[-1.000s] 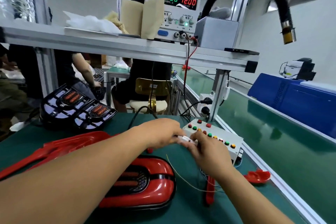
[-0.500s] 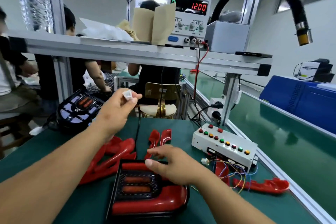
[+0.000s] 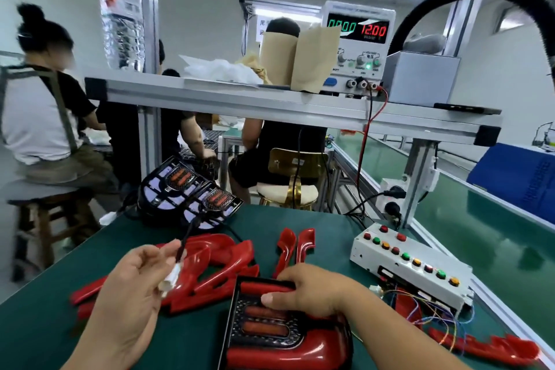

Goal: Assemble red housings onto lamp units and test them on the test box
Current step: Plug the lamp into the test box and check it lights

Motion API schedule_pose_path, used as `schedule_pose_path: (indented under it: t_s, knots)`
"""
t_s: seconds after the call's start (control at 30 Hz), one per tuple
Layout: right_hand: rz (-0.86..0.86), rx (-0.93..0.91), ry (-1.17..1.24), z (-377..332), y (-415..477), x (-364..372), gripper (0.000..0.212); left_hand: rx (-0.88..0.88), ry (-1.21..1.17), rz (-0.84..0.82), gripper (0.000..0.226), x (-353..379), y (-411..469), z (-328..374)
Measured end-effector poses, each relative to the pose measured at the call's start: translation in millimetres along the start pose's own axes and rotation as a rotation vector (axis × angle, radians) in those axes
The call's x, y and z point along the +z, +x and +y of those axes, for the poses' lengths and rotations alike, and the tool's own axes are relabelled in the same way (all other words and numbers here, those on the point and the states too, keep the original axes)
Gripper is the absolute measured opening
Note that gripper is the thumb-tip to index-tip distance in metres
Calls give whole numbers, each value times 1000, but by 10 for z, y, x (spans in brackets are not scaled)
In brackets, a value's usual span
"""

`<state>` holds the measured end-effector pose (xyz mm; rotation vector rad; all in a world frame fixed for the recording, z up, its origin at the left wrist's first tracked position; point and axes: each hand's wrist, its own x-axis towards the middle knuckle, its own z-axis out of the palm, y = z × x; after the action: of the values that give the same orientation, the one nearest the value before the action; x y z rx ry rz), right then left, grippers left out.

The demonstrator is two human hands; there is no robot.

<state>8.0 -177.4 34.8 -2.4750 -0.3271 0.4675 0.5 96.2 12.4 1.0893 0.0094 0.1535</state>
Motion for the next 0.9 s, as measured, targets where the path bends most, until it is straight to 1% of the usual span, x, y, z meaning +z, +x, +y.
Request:
schedule_pose_path:
  t_s: [0.07,0.13,0.17,0.23,0.33,0.43,0.47,0.5,0.53,0.57,0.6,0.63,0.67,0.7,0.73,0.77,0.8,0.83,0.87,0.9]
  knots:
    - [22,-10,16,18,-11,0,48,-67,-34,2,32,14,35,-3]
    - [59,3,42,33,-49,-37,47,-155,-92,-44,44,70,104,50]
    - [71,13,82,25,-85,-65,44,-179,-113,-84,44,128,133,106]
    - [98,24,191,48,-155,-140,44,-190,-174,-181,44,282,174,242]
    - [189,11,348,89,-305,-281,51,-138,-209,-287,53,497,218,375]
    - [354,29,501,126,-496,-431,60,-59,-108,-297,68,571,79,270]
    - [398,29,589,163,-542,-478,61,-53,-72,-297,72,576,-26,172]
    - [456,48,682,173,-601,-510,62,-58,-7,-317,77,585,-156,43]
    - [511,64,757,181,-661,-532,63,-92,114,-331,81,638,-294,-70]
    - [552,71,810,149,-731,-536,67,-132,220,-369,78,738,-402,-182]
    - [571,60,869,197,-786,-525,69,-189,294,-384,64,891,-460,-241]
    - [580,74,906,135,-841,-486,69,-250,283,-410,42,1019,-534,-316]
    - [599,90,934,123,-893,-431,67,-275,302,-520,26,1150,-651,-317]
    - [655,111,981,53,-968,-367,59,-247,339,-569,28,1280,-736,-343]
    - [709,122,1013,75,-1013,-315,46,-116,385,-542,36,1384,-827,-393]
    - [783,147,1032,61,-1098,-255,38,1,411,-470,41,1525,-879,-436]
    - [816,199,1023,108,-1178,-234,44,96,483,-418,44,1661,-981,-468]
    - [860,260,989,121,-1268,-222,54,164,588,-423,54,1828,-1120,-445]
    - [917,317,935,208,-1362,-217,60,223,737,-483,70,1958,-1248,-412]
    - [1004,400,909,277,-1480,-252,62,293,895,-553,78,2061,-1357,-400]
